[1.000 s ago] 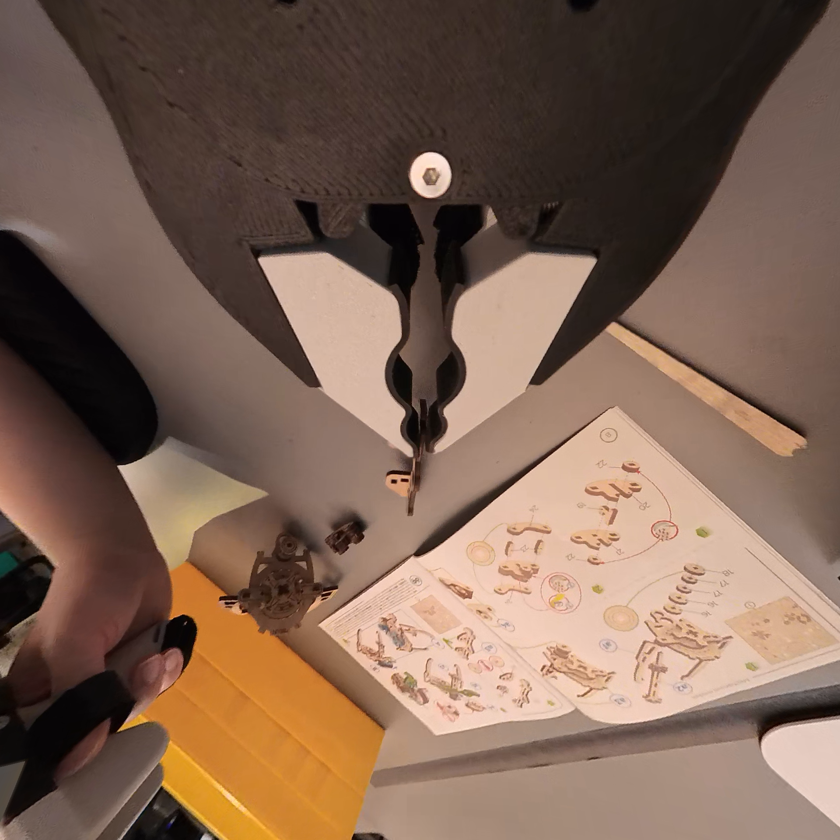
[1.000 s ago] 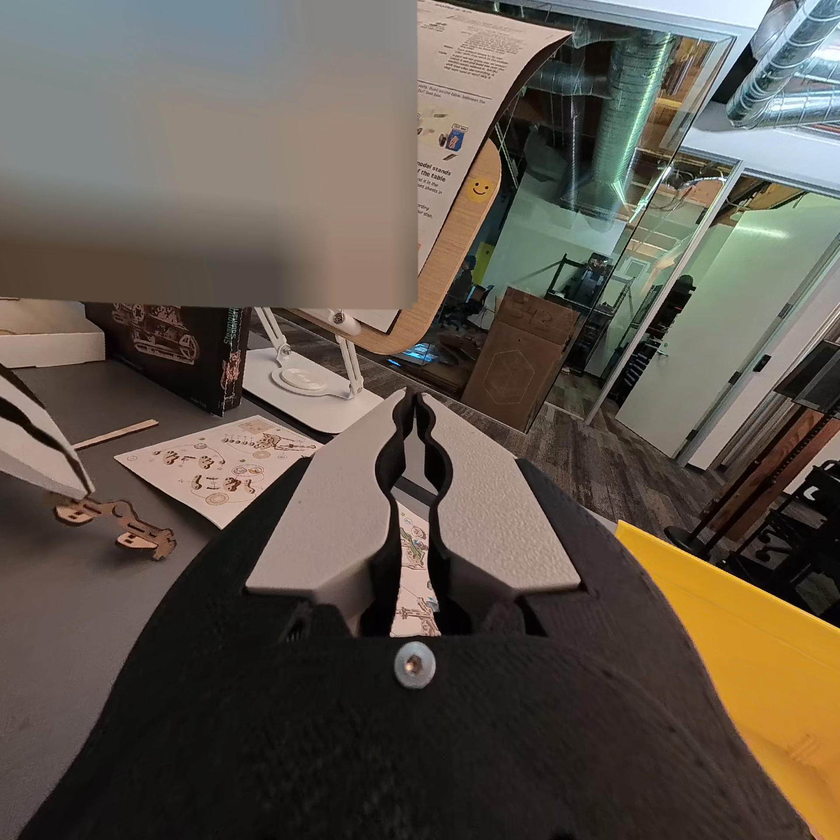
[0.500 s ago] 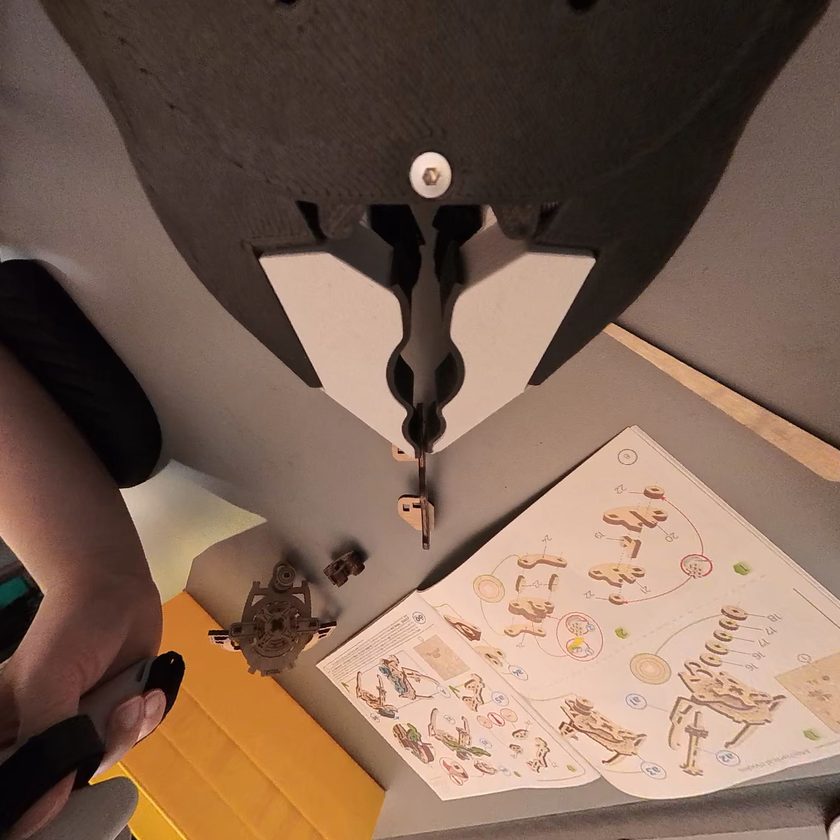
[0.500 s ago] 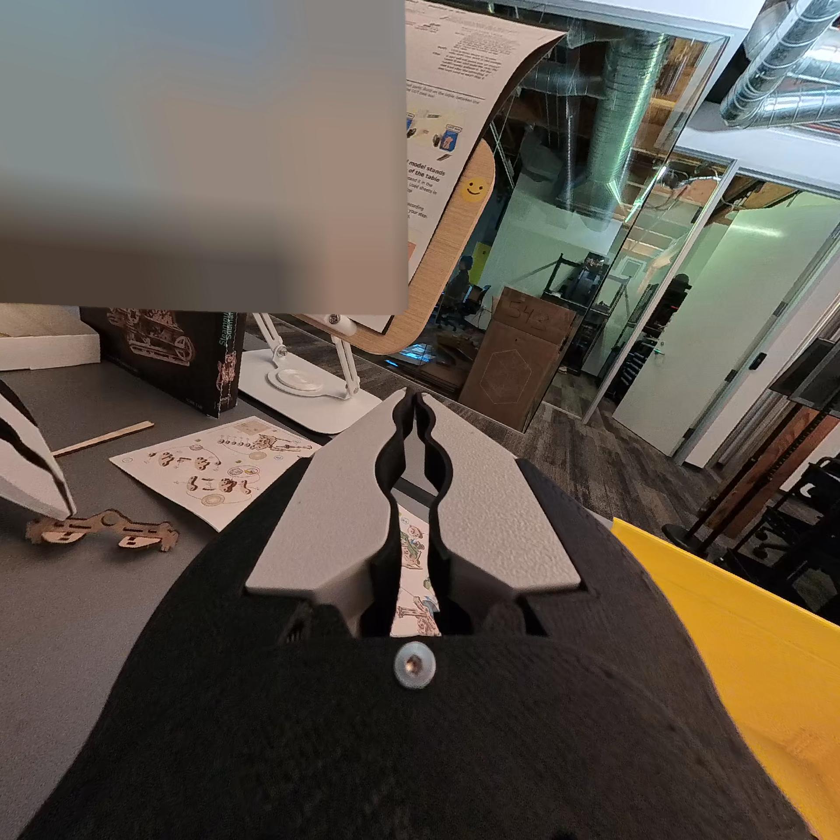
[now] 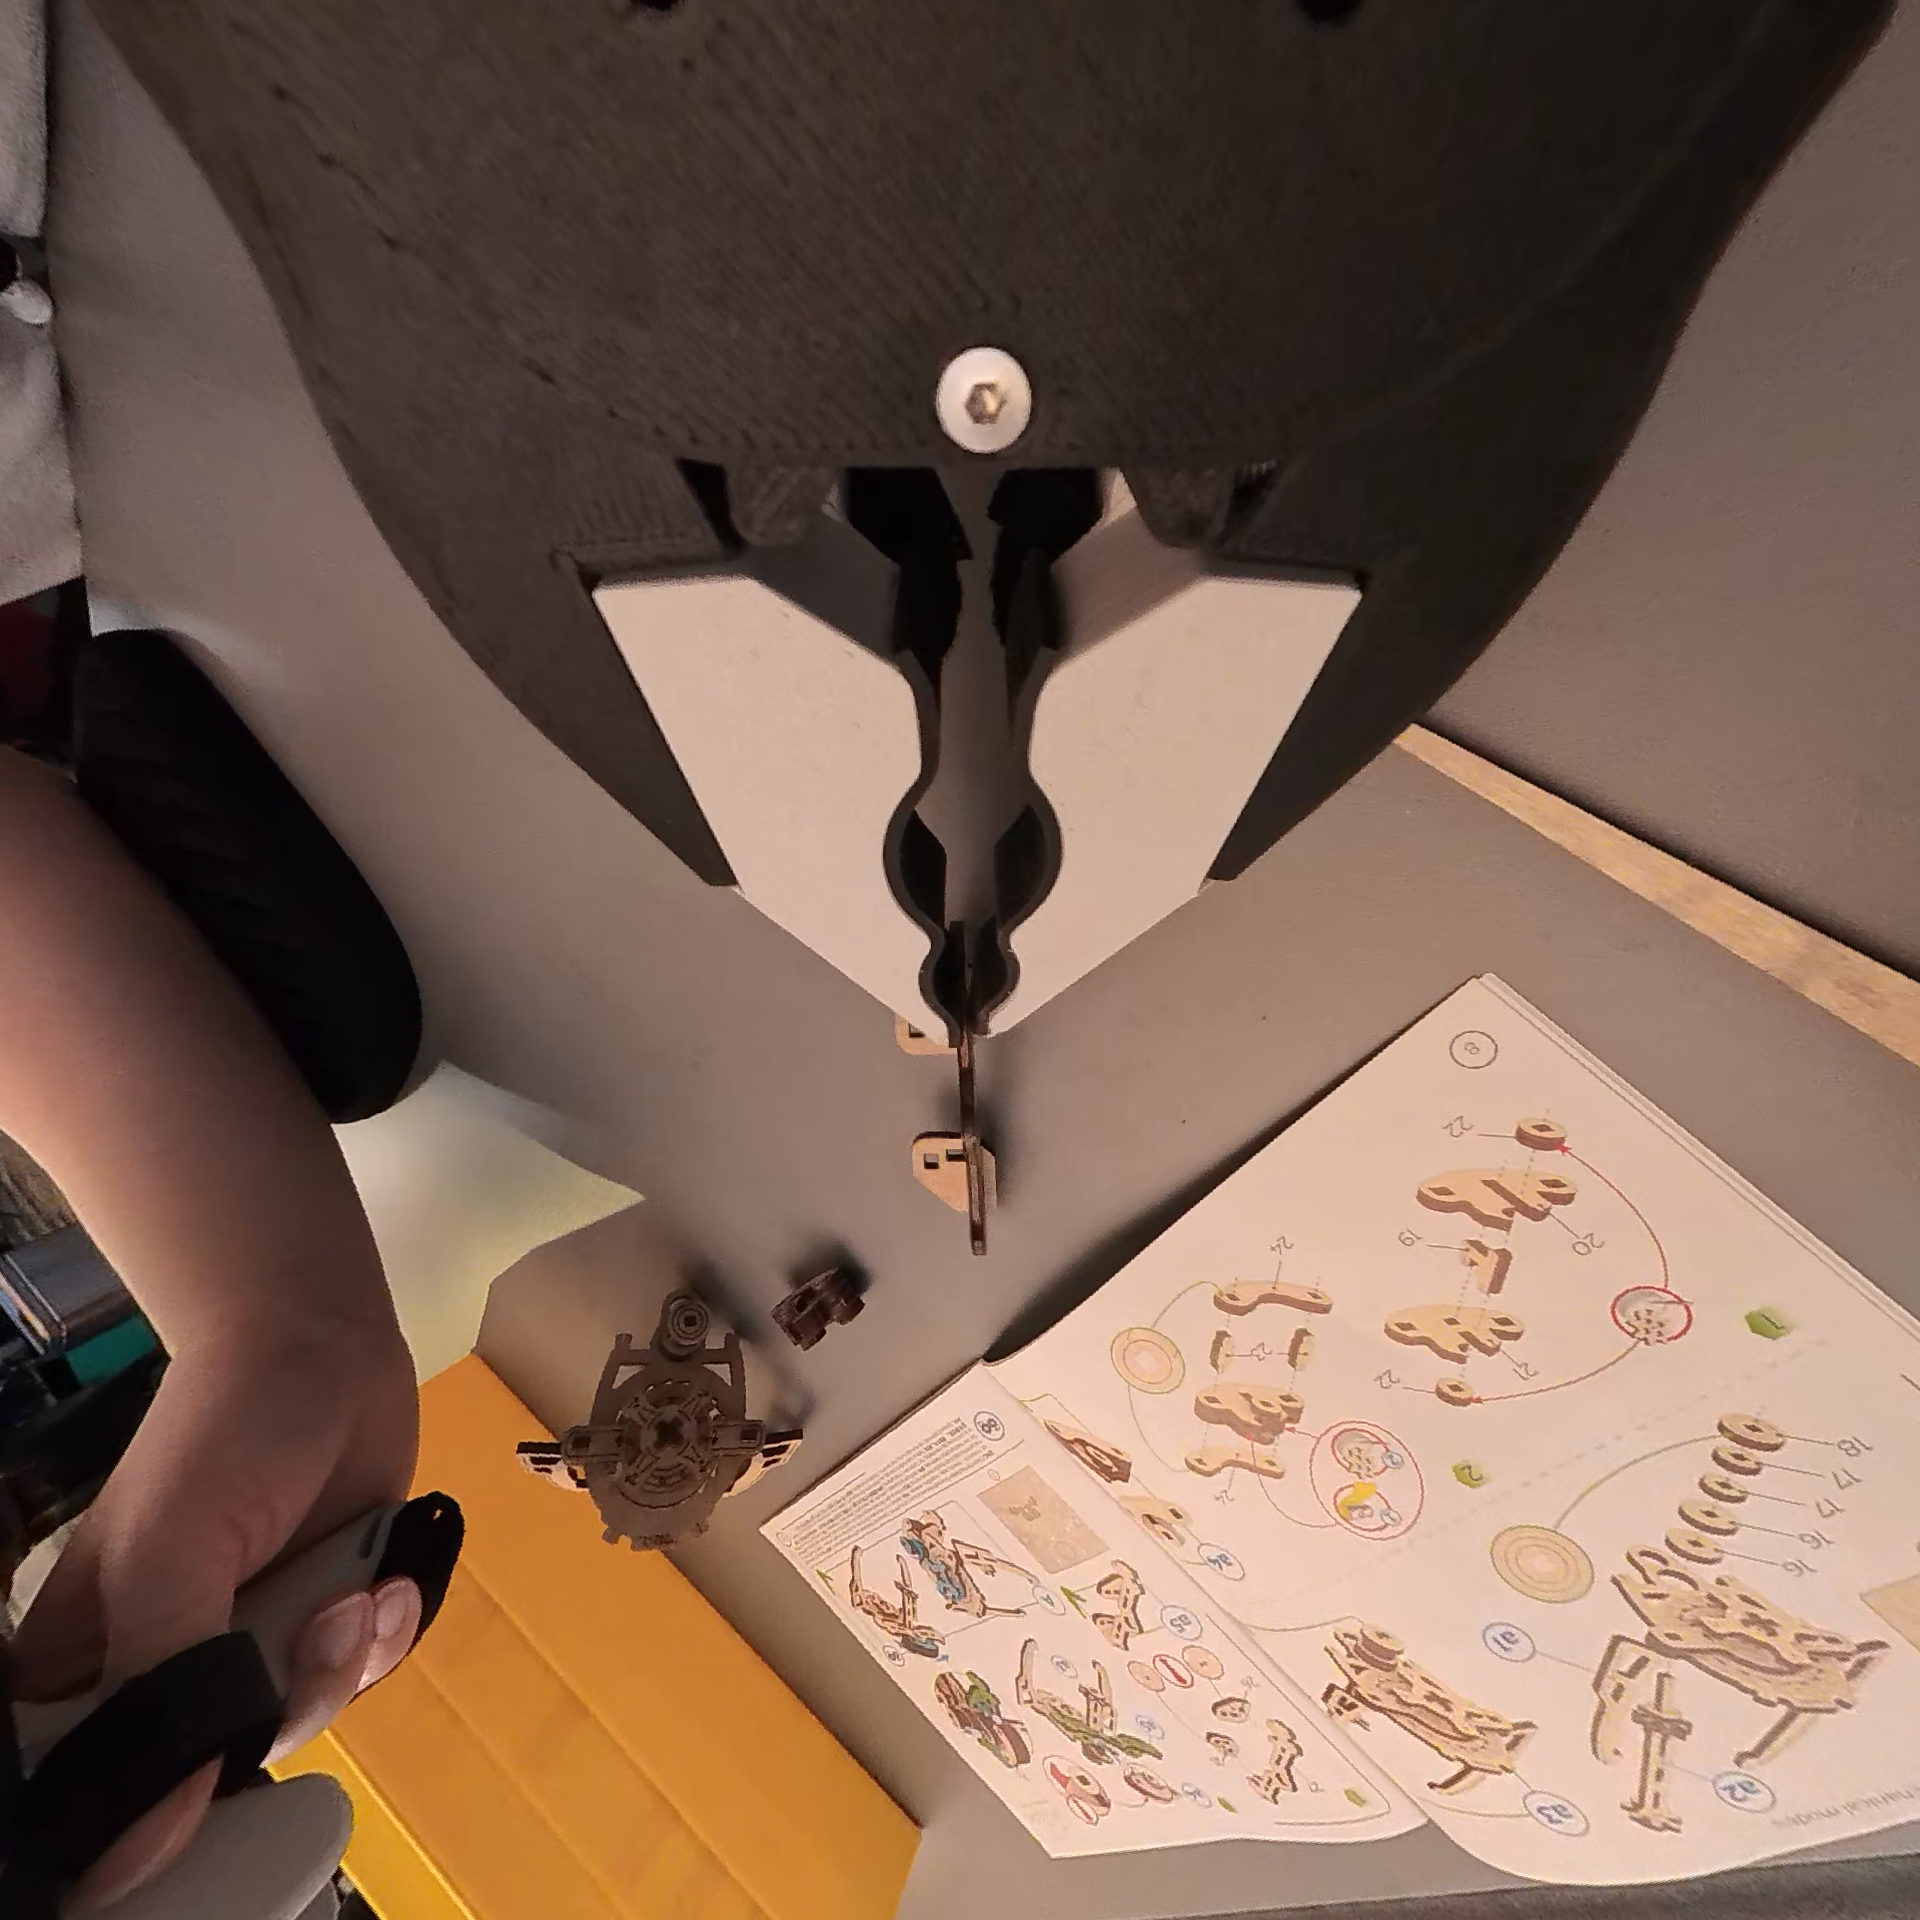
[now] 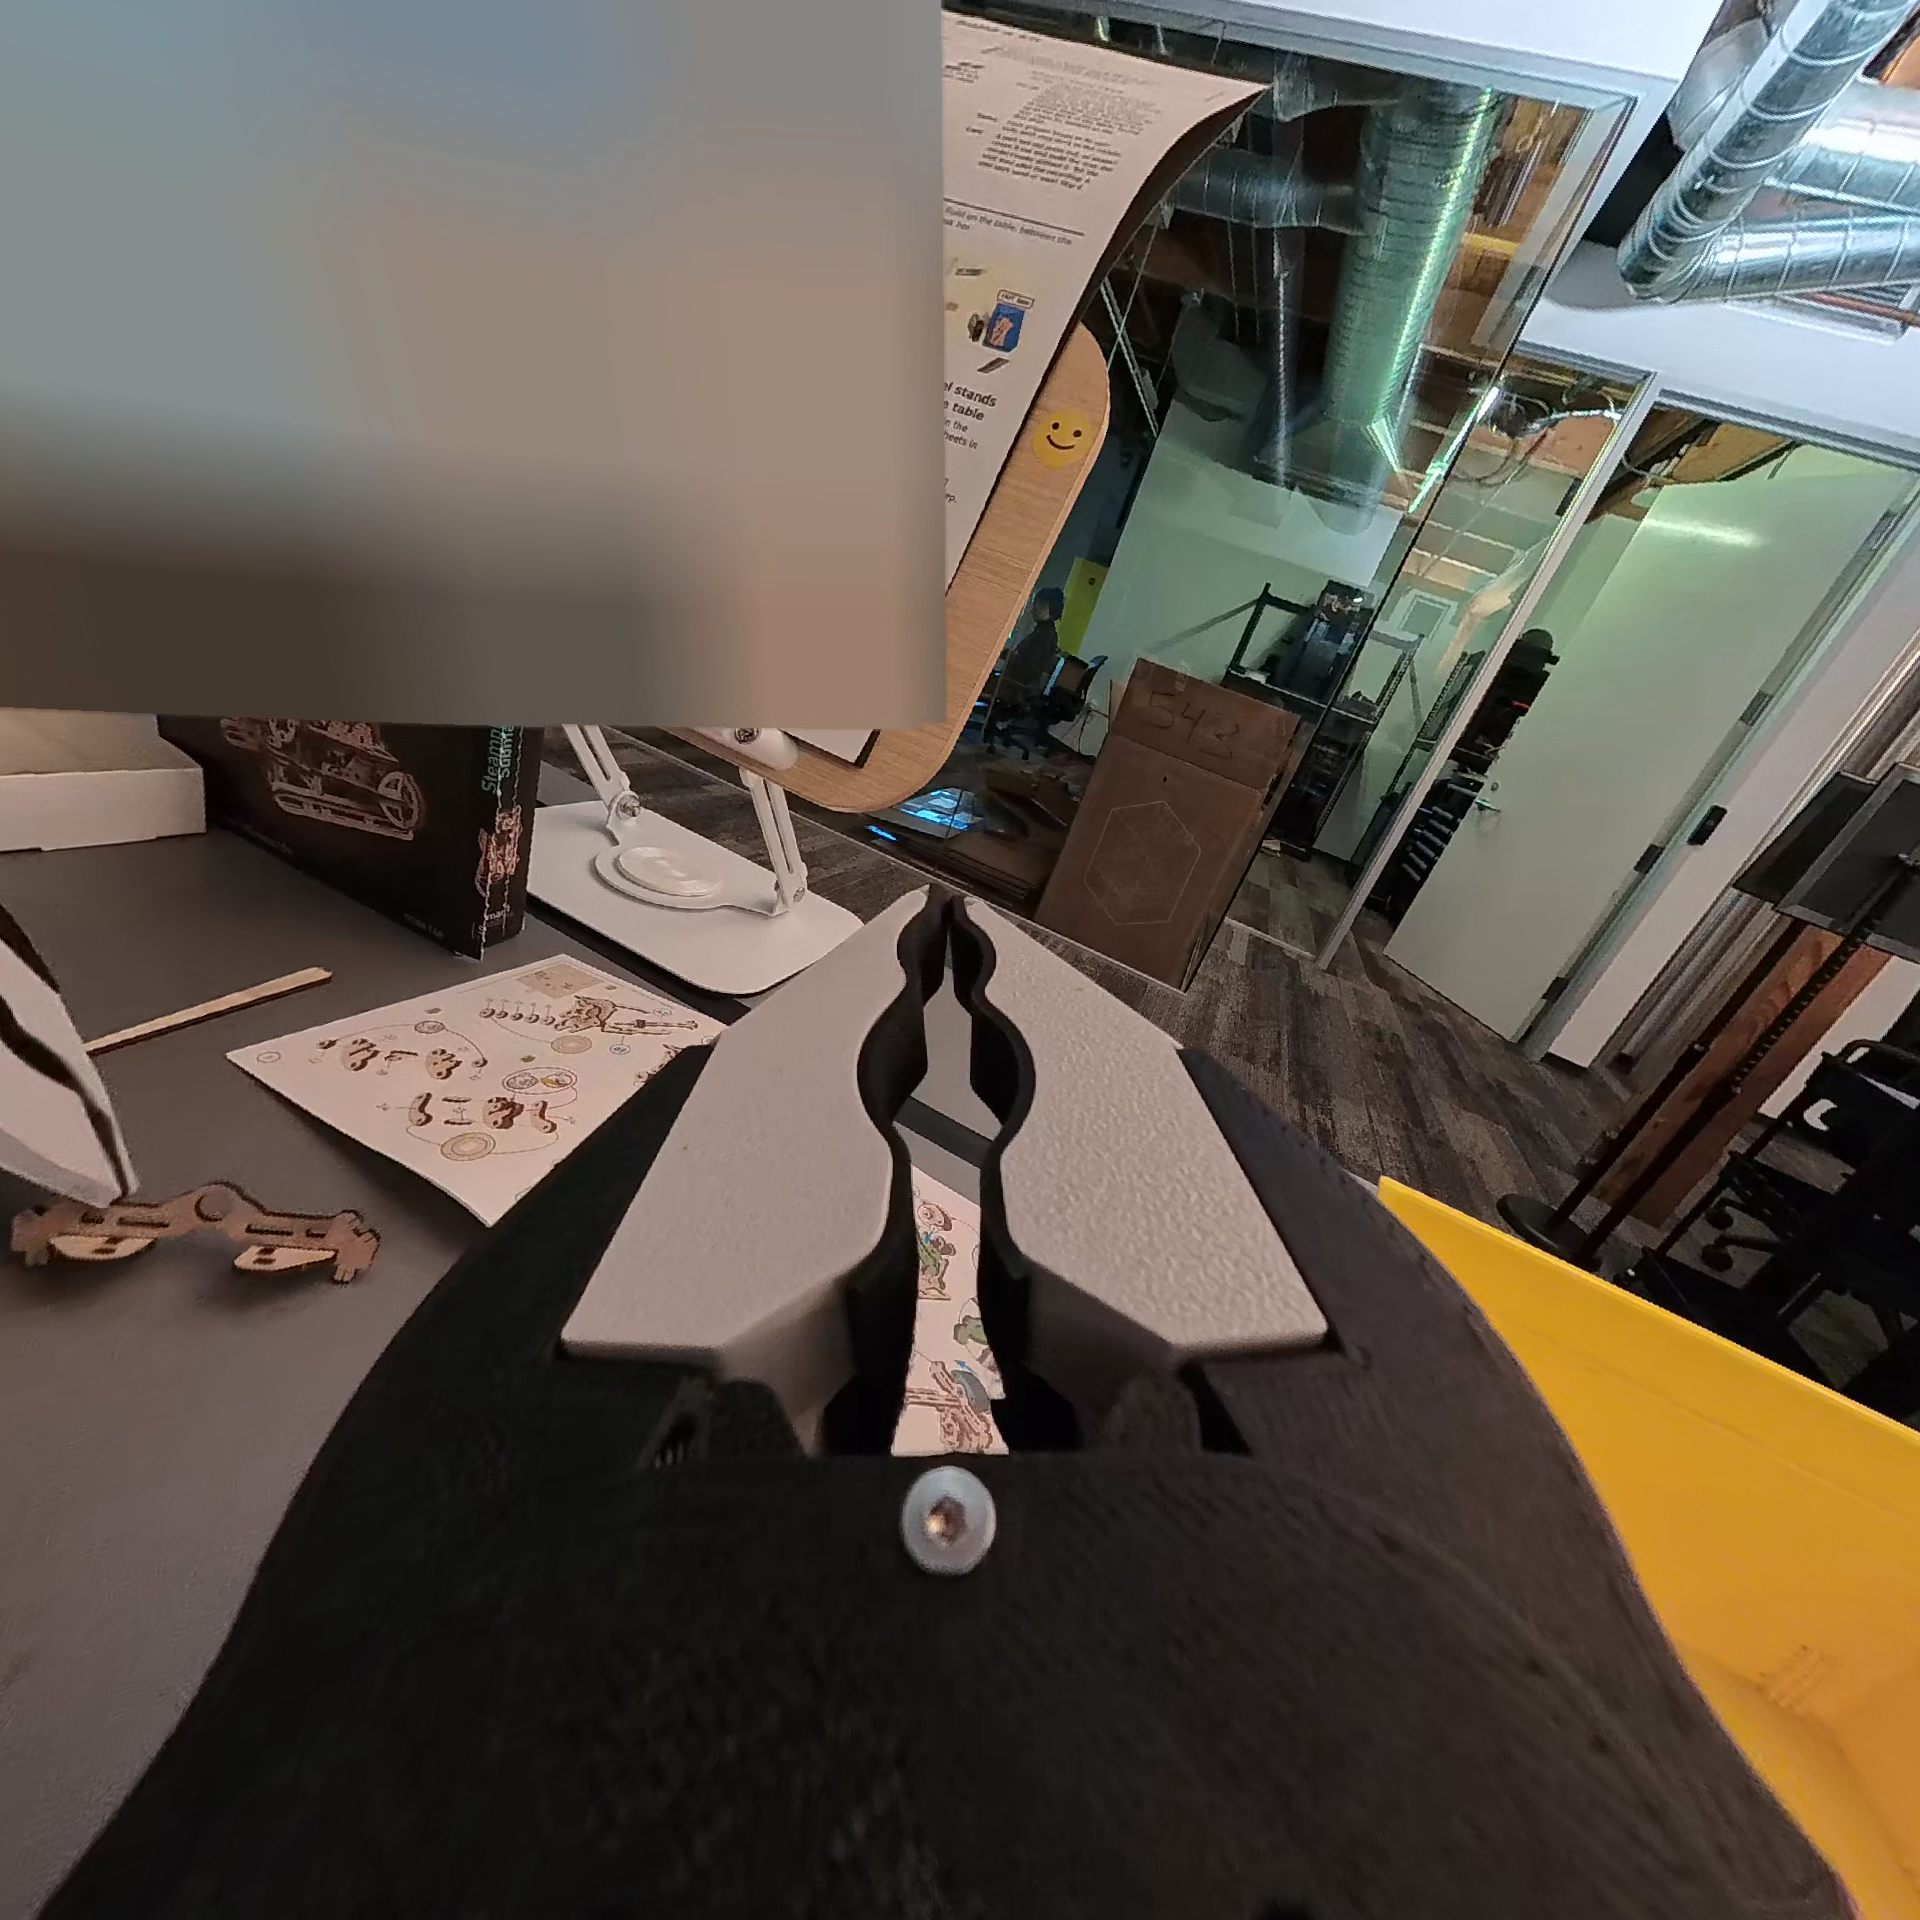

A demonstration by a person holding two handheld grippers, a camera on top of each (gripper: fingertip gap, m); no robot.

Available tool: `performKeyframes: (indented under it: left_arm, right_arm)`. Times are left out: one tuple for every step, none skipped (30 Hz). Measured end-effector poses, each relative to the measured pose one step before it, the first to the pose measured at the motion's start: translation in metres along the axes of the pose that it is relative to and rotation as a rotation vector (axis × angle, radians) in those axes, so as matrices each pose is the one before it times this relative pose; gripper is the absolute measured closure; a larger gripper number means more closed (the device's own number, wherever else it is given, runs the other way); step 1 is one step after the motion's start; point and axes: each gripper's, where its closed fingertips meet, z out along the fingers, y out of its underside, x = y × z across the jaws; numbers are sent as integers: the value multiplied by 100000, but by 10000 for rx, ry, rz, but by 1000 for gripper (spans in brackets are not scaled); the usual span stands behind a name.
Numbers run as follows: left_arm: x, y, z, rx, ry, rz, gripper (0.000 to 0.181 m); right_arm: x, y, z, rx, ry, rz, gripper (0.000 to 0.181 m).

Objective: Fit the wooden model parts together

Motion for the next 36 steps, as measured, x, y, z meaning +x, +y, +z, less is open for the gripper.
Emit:
performKeyframes:
  left_arm:
    - [61, 125, 55, -81, 24, 11, 181]
    - [107, 65, 62, -51, 50, 29, 181]
    - [46, 40, 20, -24, 11, 30, 181]
    - [-1, -6, -3, 3, -6, 7, 181]
    - [6, -4, 5, 1, 14, -13, 181]
    - [10, 20, 1, -6, 23, -28, 181]
    - [-16, -12, 2, 4, 12, -31, 181]
    - [-18, 0, -10, 4, -4, -19, 181]
    - [-35, -11, -1, 11, -25, -3, 181]
    - [-11, -12, 9, 7, -19, 11, 181]
    - [12, -5, 3, -1, 4, 13, 181]
    - [20, 5, 1, 0, 11, 6, 181]
    - [38, 6, 3, -7, 28, 5, 181]
    - [100, 38, 14, -25, 66, 16, 181]
    - [173, 79, 42, -55, 107, 38, 181]
    - [150, 67, 50, -57, 76, 52, 181]
    - [112, 50, 33, -34, 34, 65, 181]
    - [142, 40, 38, -33, 52, 79, 181]
    - [136, 72, 54, -55, 61, 67, 181]
    - [99, 47, 42, -29, 47, 35, 181]
    - [50, 21, 17, -16, 21, 17, 181]
    - [-18, -7, 4, 5, -15, -4, 181]
    - [-10, -8, -9, 3, 2, -9, 181]
    - [-37, -4, 10, 3, -12, -22, 181]
    - [-57, -6, -10, 7, -31, -28, 181]
    - [3, 6, 8, -6, 6, -7, 181]
    - [1, 36, 24, -30, 3, 1, 181]
    - [-37, 44, 32, -32, -39, -1, 181]
    - [-31, 45, 35, -30, -34, 12, 181]
    - [16, 51, 35, -36, -9, 30, 181]
    - [-40, 23, 33, -28, -47, 16, 181]
    - [-133, 15, 21, -8, -99, -15, 181]
    - [-37, -12, -3, 4, -31, -2, 181]
    - [20, -12, -5, 11, 11, 10, 181]
    - [-35, -68, -46, 45, -26, 12, 181]
    - [-43, -106, -63, 73, -34, 12, 181]
  right_arm:
    - [-17, 2, 10, -4, -5, -11, 181]
    - [-19, -2, 4, 4, -1, -7, 181]
    - [-8, -3, 2, 2, -3, 5, 181]
    - [-1, 5, -2, -1, -4, 8, 181]
    - [3, 9, -2, 0, 5, 0, 181]
    - [4, -9, -6, 8, -1, 4, 181]
    - [-6, 2, 10, 2, -5, 14, 181]
    - [-7, -2, 1, 2, -3, 4, 181]
    - [-6, 8, 7, -6, 0, -3, 181]
    - [-29, 13, 8, -5, -9, -5, 181]
    - [-16, -2, 1, -1, -5, -2, 181]
    - [-5, -3, 2, 2, -2, 3, 181]
    - [8, 0, 0, 2, 1, 4, 181]
    - [16, 4, -2, 2, 2, 8, 181]
    - [1, -10, -6, 8, 0, 10, 181]
    - [10, -11, 2, 3, 0, 4, 181]
    - [10, 7, 7, -4, 4, -4, 181]
    - [-18, -3, 2, 0, -6, 0, 181]
    - [-11, -1, 0, 0, -6, 3, 181]
    - [-7, -8, 4, 3, 0, -5, 181]
    - [-9, 8, 7, -4, -7, 1, 181]
    - [-9, 15, 14, -8, -7, 2, 181]
    - [6, 13, -3, -3, 4, -6, 181]
    - [1, -2, 1, 1, -1, -2, 181]
    - [4, 1, 0, 2, -1, 6, 181]
    - [16, 9, 6, -1, 0, 6, 181]
    - [13, 10, 6, -4, 4, 4, 181]
    - [4, 12, 5, -5, -3, 5, 181]
    - [-3, 9, -2, 0, 1, 1, 181]
    - [8, -2, 1, 4, 0, 2, 181]
    - [-1, 1, 10, 1, 1, 4, 181]
    - [25, -19, -12, 11, 16, -6, 181]
    - [33, -37, -29, 33, 23, -18, 181]
    - [51, -29, -29, 23, 17, 9, 181]
    - [48, -28, -11, 21, 13, 27, 181]
    - [62, -19, -26, 15, 16, 25, 181]
